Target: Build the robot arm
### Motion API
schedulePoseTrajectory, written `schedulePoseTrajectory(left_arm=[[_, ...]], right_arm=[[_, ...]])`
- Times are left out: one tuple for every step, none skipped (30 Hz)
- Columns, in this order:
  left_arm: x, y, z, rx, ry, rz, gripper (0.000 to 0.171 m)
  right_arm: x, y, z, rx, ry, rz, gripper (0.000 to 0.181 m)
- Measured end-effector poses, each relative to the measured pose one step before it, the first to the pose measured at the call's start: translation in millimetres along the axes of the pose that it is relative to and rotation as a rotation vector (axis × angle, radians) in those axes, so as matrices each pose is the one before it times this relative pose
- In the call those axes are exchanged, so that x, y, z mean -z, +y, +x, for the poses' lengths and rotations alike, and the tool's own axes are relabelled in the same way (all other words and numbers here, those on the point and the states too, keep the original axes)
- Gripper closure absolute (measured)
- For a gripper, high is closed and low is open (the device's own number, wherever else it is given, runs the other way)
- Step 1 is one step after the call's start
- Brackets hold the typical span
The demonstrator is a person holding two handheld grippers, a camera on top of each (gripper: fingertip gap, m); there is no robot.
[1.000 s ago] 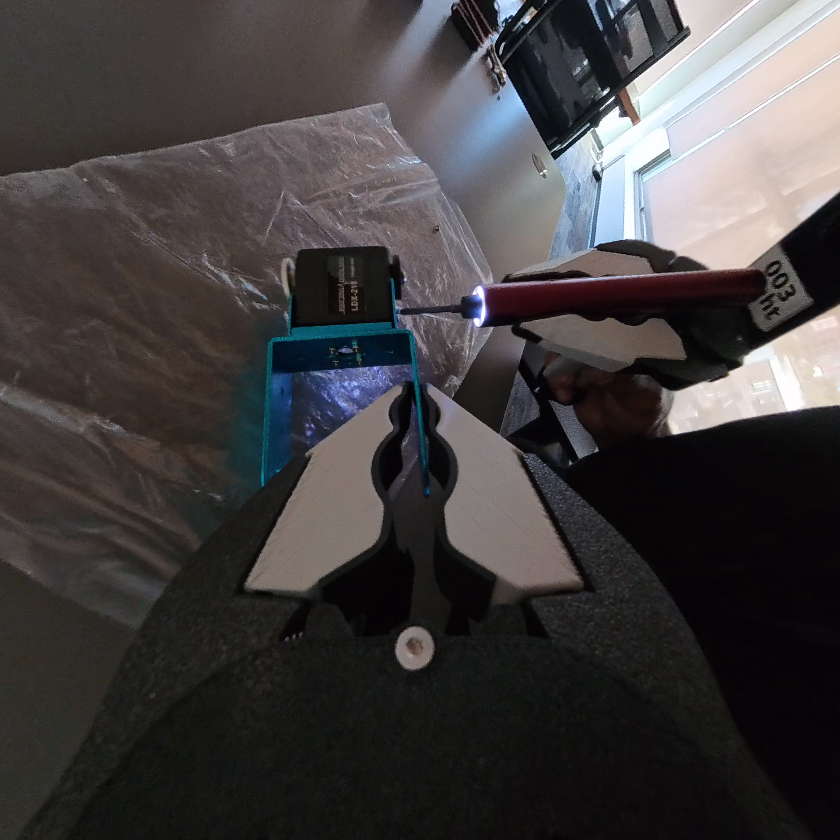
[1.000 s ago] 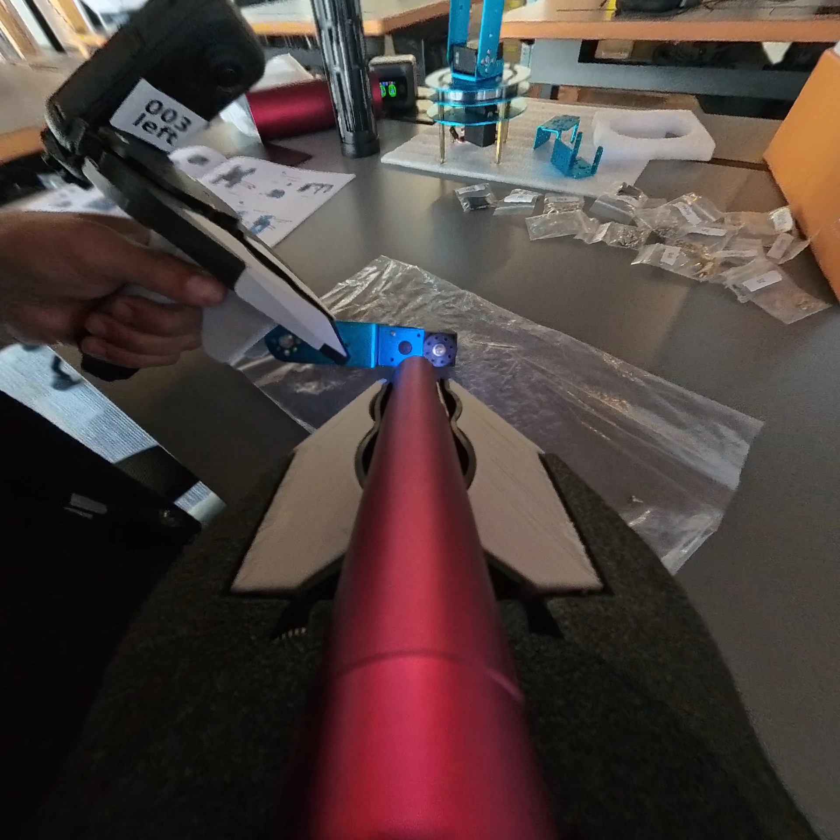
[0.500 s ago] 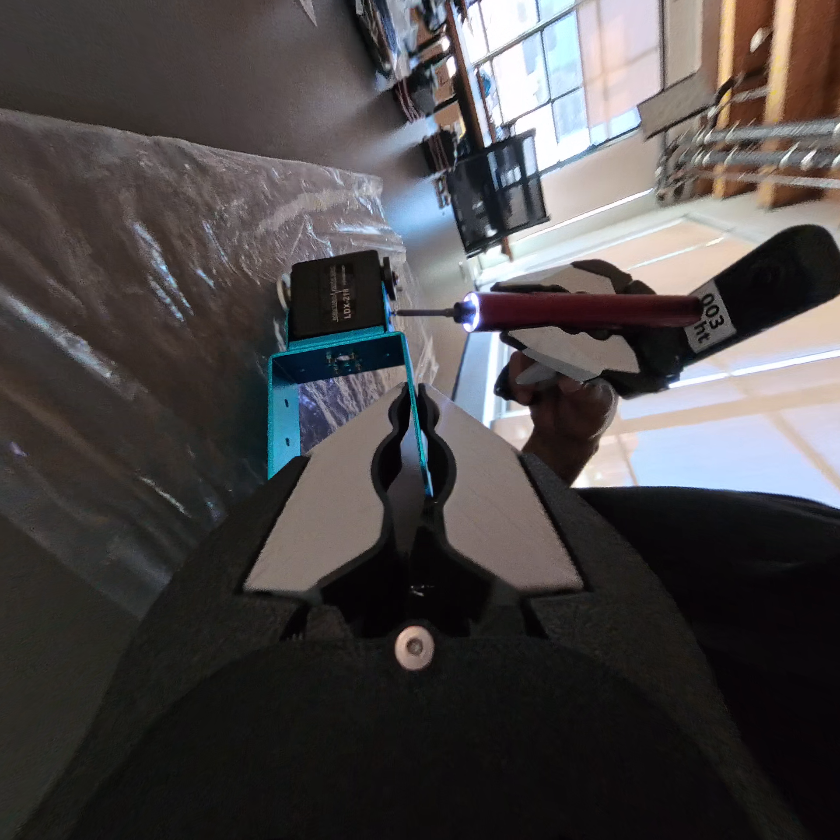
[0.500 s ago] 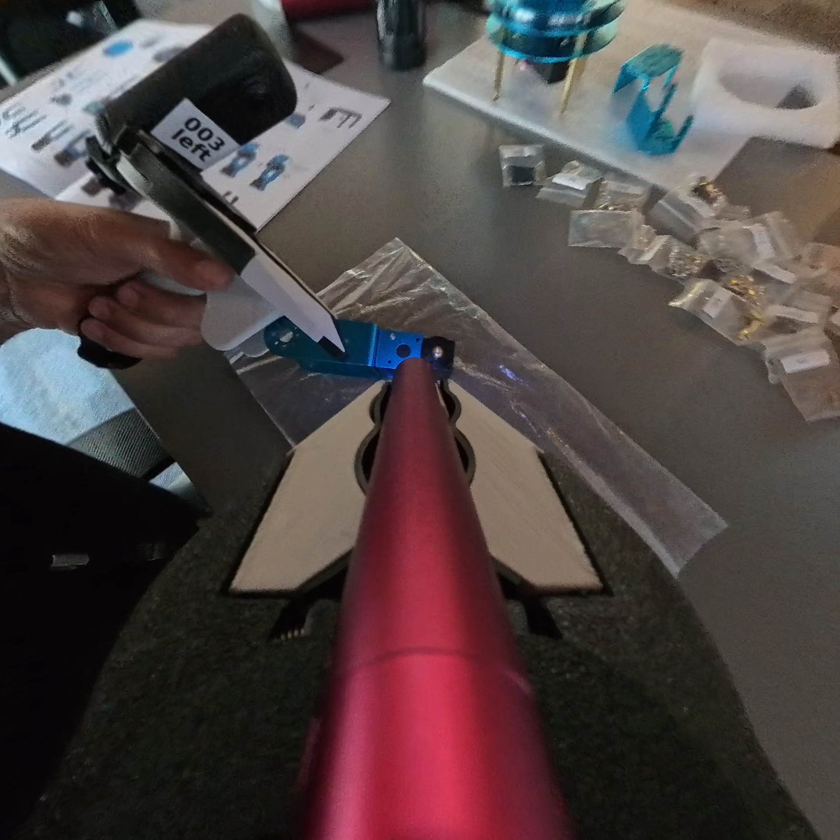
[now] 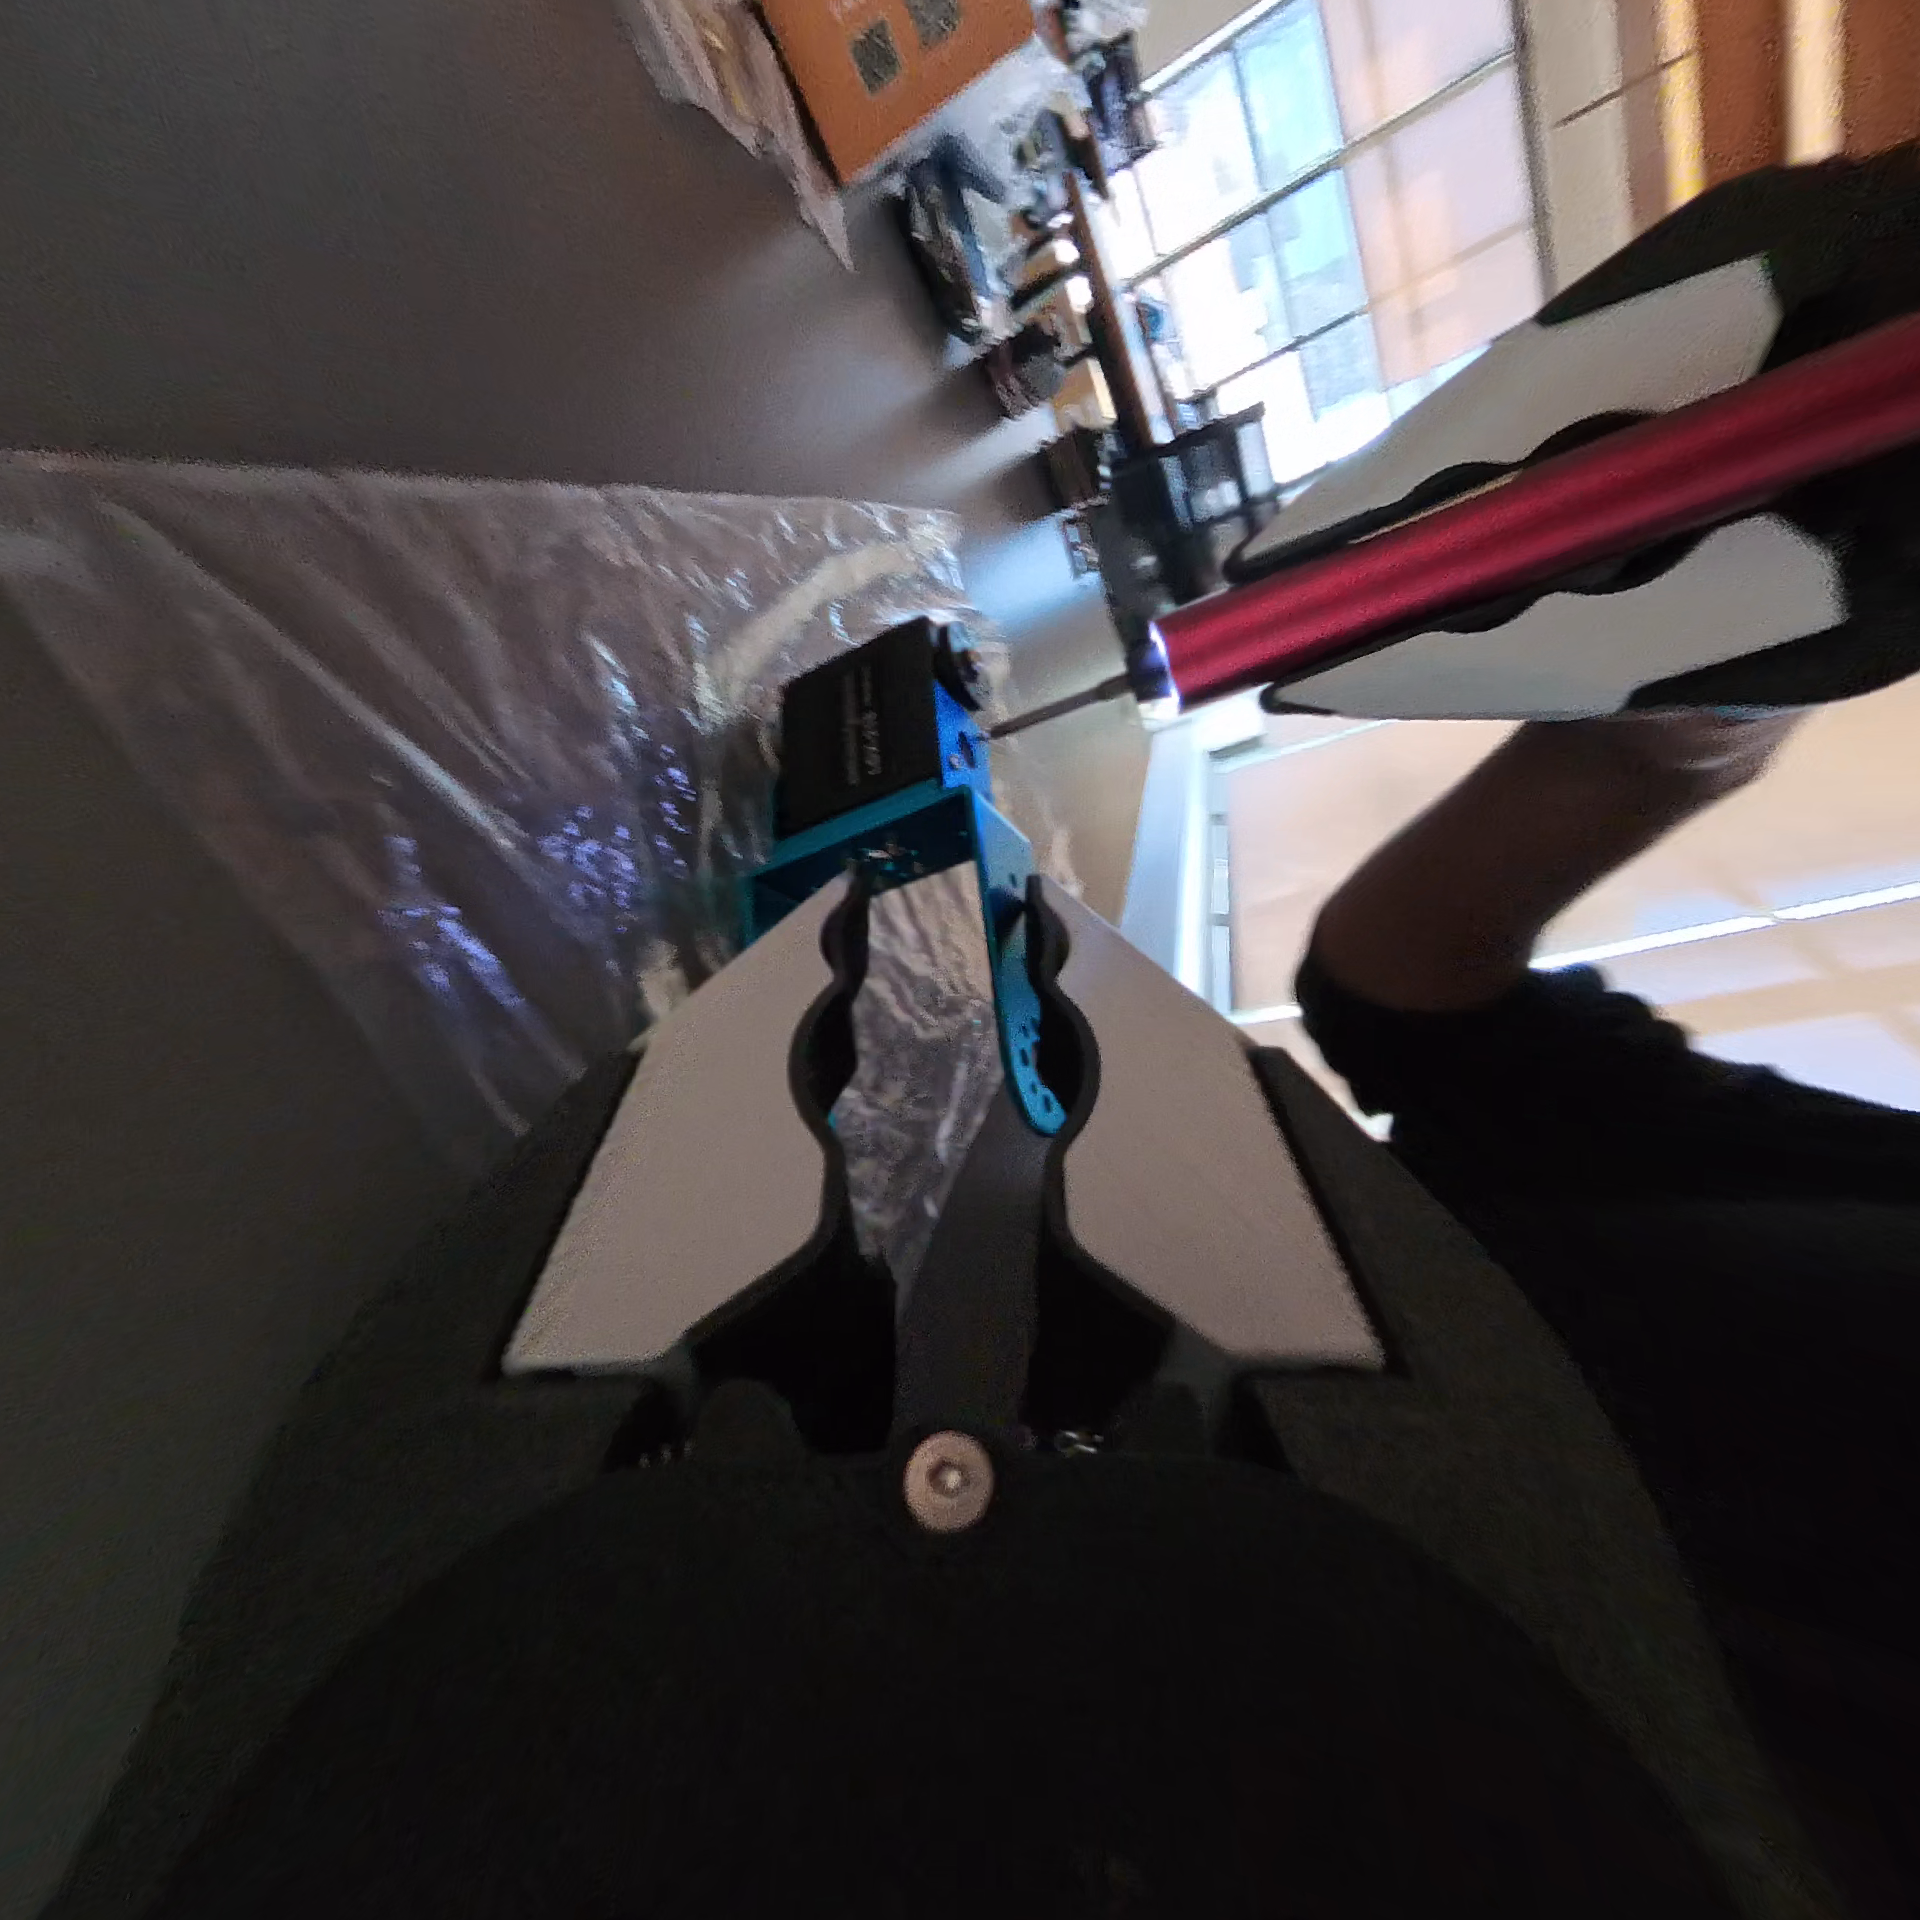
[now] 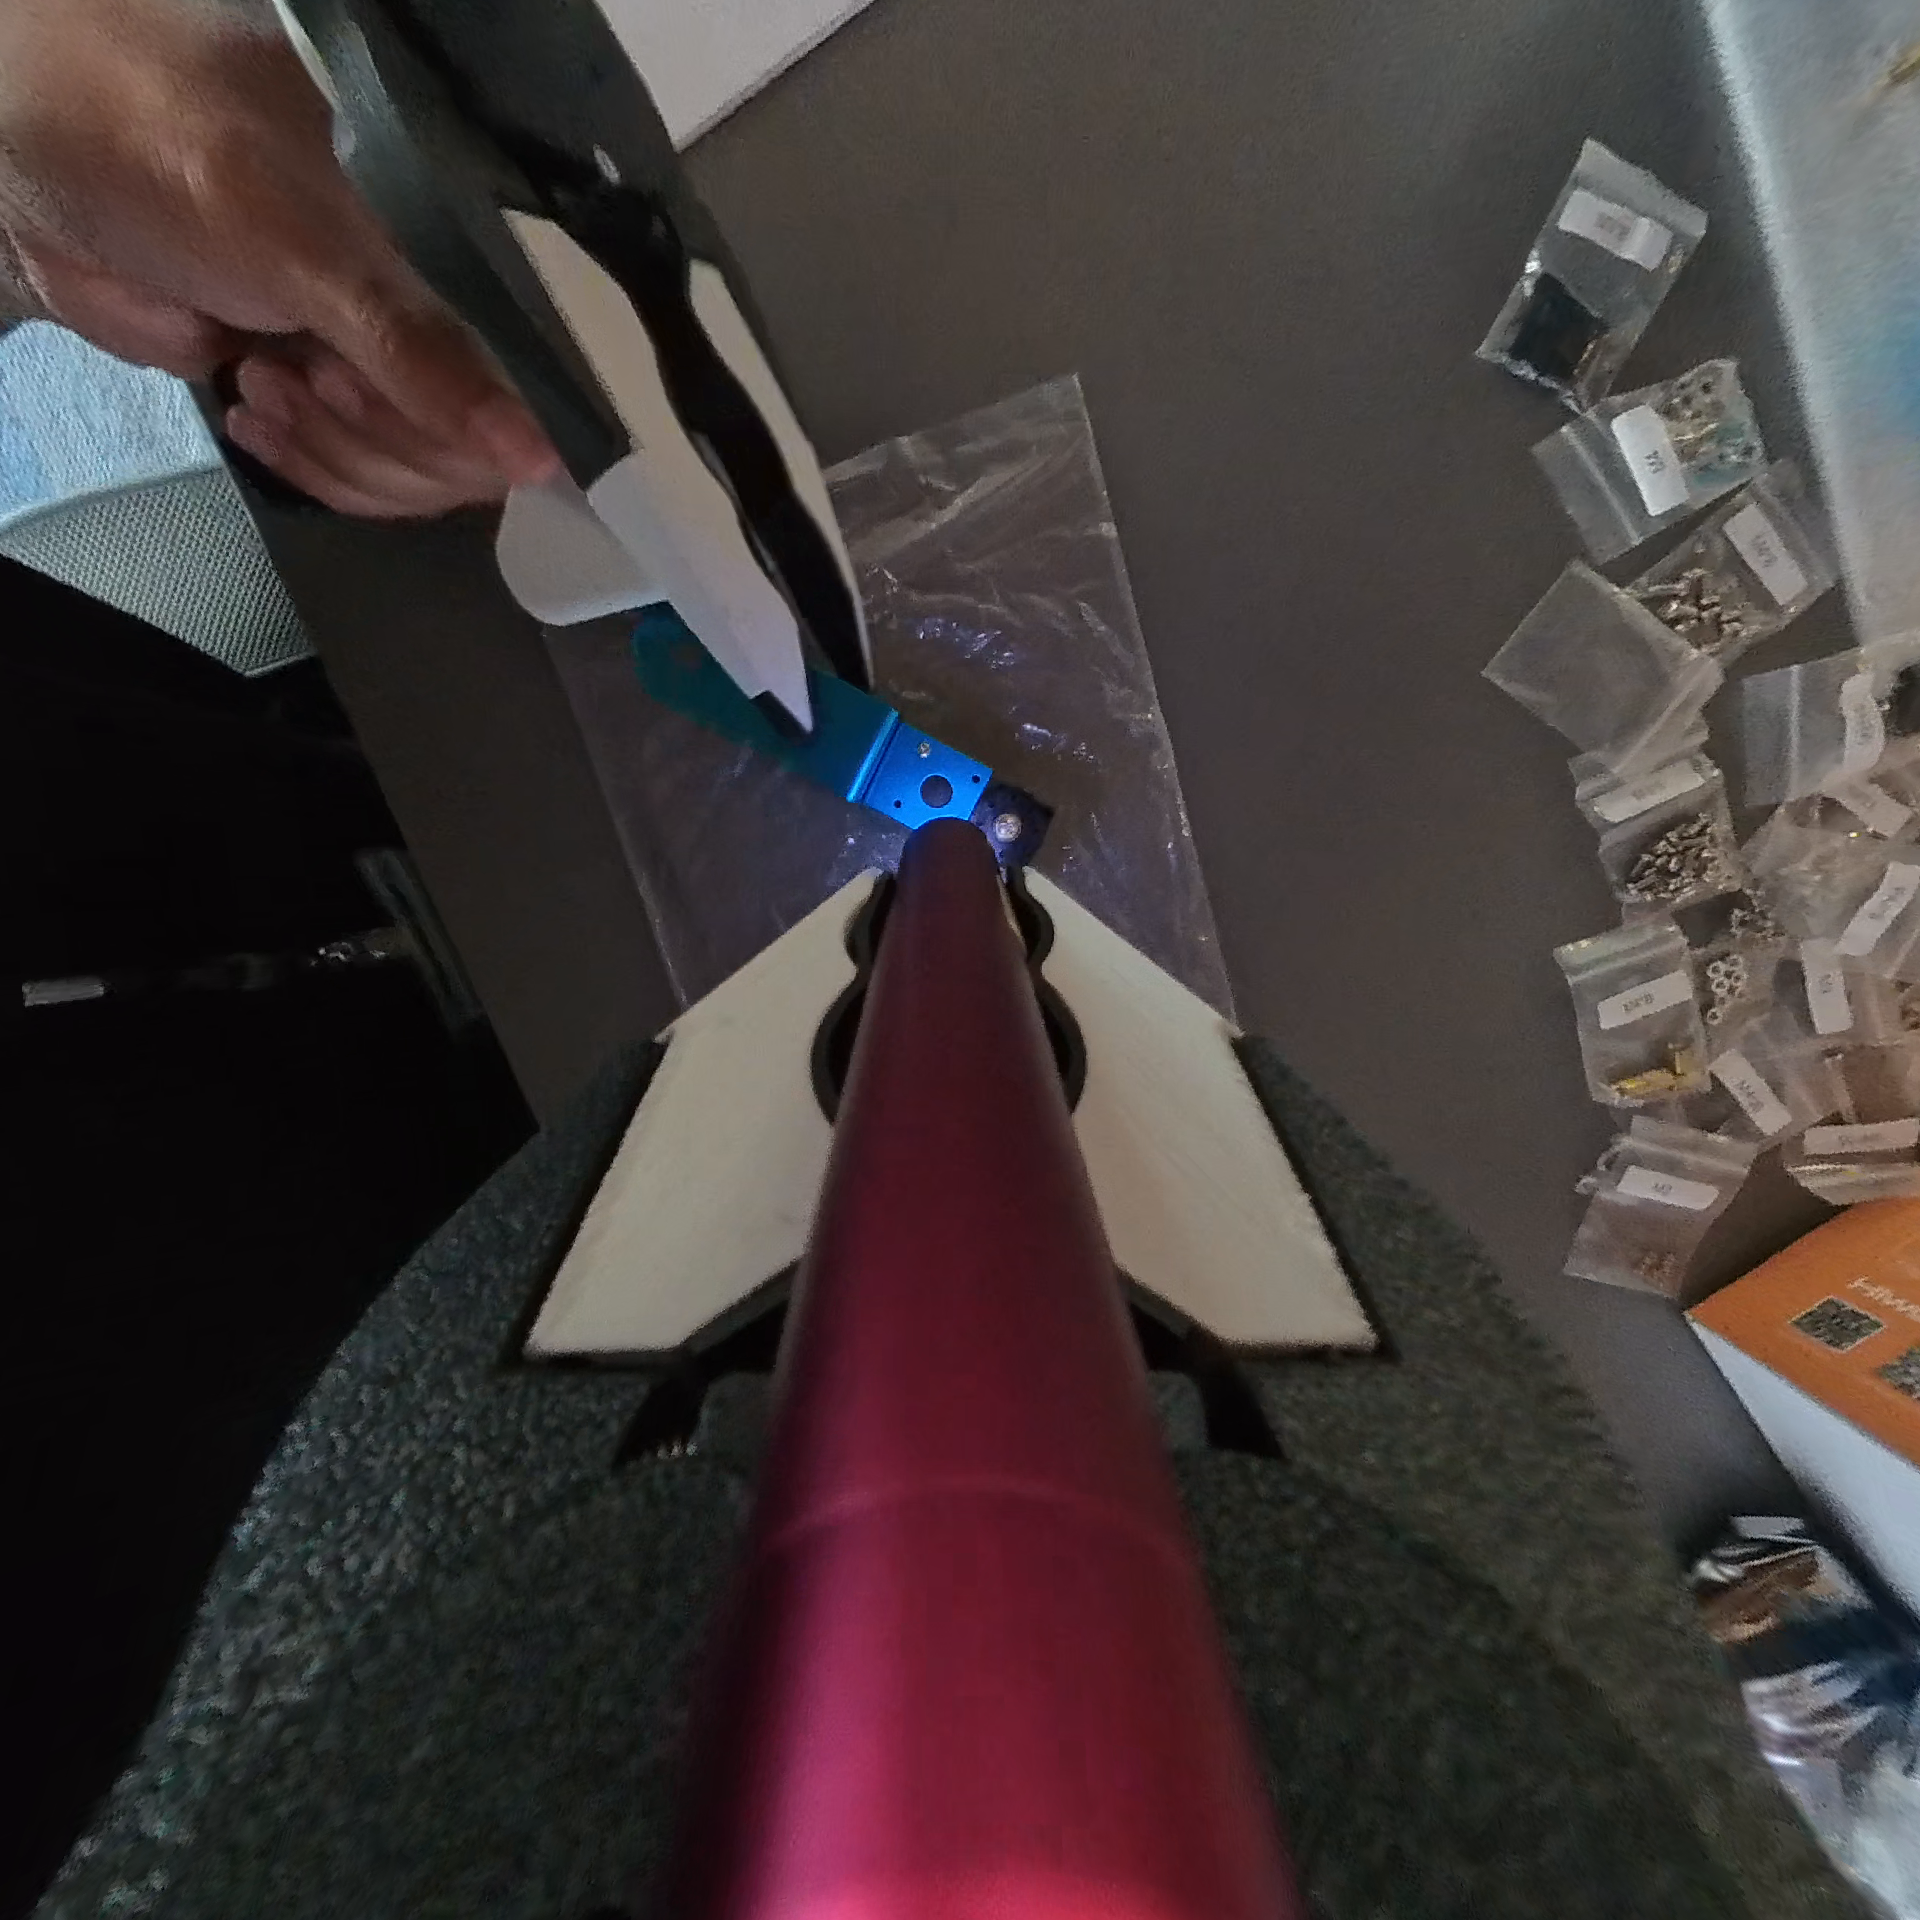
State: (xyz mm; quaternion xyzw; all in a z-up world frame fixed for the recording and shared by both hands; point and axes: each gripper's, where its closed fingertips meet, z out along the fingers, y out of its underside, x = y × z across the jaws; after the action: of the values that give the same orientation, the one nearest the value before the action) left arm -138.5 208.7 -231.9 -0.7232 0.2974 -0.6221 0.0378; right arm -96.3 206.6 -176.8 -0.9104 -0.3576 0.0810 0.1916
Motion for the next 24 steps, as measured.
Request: schedulePoseTrajectory(left_arm=[[3.31, -2.96, -4.32, -0.0393, -0.0454, 0.00623, 0.138], [3.88, -4.25, -3.72, -0.0628, -0.0535, 0.01286, 0.132], [3.90, -5.92, 0.67, -0.0832, -0.0372, 0.01994, 0.125], [3.31, -7.82, 5.03, -0.0936, -0.0208, 0.02382, 0.123], [1.91, -9.96, 9.83, -0.1134, -0.0025, 0.03010, 0.122], [-0.14, -10.60, 11.26, -0.1253, 0.0000, 0.02750, 0.122], [-3.00, -10.04, 8.22, -0.1259, -0.0170, 0.01757, 0.122], [-5.95, -7.02, 5.12, -0.1171, -0.0260, 0.00065, 0.122], [-7.81, -3.40, 3.96, -0.0980, -0.0219, -0.01388, 0.122], [-8.37, -1.26, 0.71, -0.0700, -0.0344, -0.01855, 0.122], [-8.24, -0.33, 2.52, -0.0504, -0.0159, -0.01344, 0.123], [-7.82, 1.71, 3.87, -0.0314, -0.0010, -0.01578, 0.129], [-7.25, 3.78, 1.65, -0.0214, -0.0096, -0.02345, 0.139], [-5.85, 2.74, -0.93, -0.0162, -0.0233, -0.01201, 0.142], [-3.94, 1.70, -2.89, -0.0134, -0.0322, -0.00378, 0.147], [-2.16, 0.22, -1.87, -0.0047, -0.0195, 0.00388, 0.149], [-1.26, -0.35, -1.06, 0.0165, -0.0083, 0.00309, 0.149], [-0.47, -0.26, -0.24, 0.0151, 0.0013, 0.00222, 0.150], [0.06, -0.11, -0.93, 0.0042, -0.0065, 0.00231, 0.150], [0.16, 0.10, -1.09, -0.0096, -0.0116, -0.00087, 0.150], [0.32, 0.41, 0.03, -0.0083, -0.0014, -0.00675, 0.150], [0.19, 0.26, 0.56, 0.0016, 0.0082, -0.00516, 0.150], [0.20, 0.03, -0.03, 0.0048, 0.0083, 0.00016, 0.150], [0.05, 0.13, 0.47, 0.0026, 0.0092, 0.00131, 0.150]], right_arm=[[-0.58, -1.85, 0.68, 0.0099, -0.0063, -0.0132, 0.159], [-0.72, -1.88, 0.27, 0.0045, -0.0095, -0.0058, 0.159], [-0.61, -1.61, 0.29, 0.0002, -0.0084, -0.0032, 0.159], [-0.39, -1.00, 0.07, 0.0045, -0.0042, -0.0018, 0.159], [-0.24, -0.39, -0.07, 0.0065, -0.0033, -0.0030, 0.159], [-0.10, -0.11, 0.22, 0.0023, -0.0037, -0.0027, 0.160], [-0.13, -0.25, 0.28, -0.0011, -0.0051, -0.0031, 0.160], [-0.28, -0.87, 0.59, 0.0006, -0.0047, -0.0018, 0.160], [-0.42, -1.25, 0.47, 0.0006, -0.0051, -0.0024, 0.160], [-0.42, -0.81, 0.24, 0.0025, -0.0068, -0.0050, 0.159], [-0.44, -0.86, 0.32, 0.0040, -0.0066, -0.0042, 0.160], [-0.34, -0.66, 0.30, 0.0016, -0.0076, -0.0037, 0.160], [-0.11, -0.15, 0.35, 0.0017, -0.0067, -0.0050, 0.160], [0.06, 0.30, 0.05, 0.0034, -0.0067, -0.0063, 0.160], [-0.10, 0.23, 0.09, 0.0040, -0.0052, -0.0051, 0.160], [0.16, 0.35, 1.19, 0.0027, 0.0025, -0.0046, 0.160], [0.22, 0.28, 1.38, 0.0049, 0.0032, -0.0038, 0.160], [0.24, 0.54, 0.27, 0.0056, -0.0031, -0.0064, 0.160], [0.36, 0.13, 0.49, 0.0075, 0.0006, -0.0053, 0.160], [0.18, -0.31, 0.18, 0.0052, -0.0006, -0.0040, 0.160], [-0.19, 0.27, -0.97, 0.0079, -0.0046, -0.0089, 0.160], [0.02, 0.28, -0.79, 0.0126, -0.0017, -0.0098, 0.160], [0.00, -0.16, 0.16, 0.0064, 0.0021, -0.0076, 0.160], [0.13, 0.01, -0.37, 0.0047, -0.0035, -0.0092, 0.160]])
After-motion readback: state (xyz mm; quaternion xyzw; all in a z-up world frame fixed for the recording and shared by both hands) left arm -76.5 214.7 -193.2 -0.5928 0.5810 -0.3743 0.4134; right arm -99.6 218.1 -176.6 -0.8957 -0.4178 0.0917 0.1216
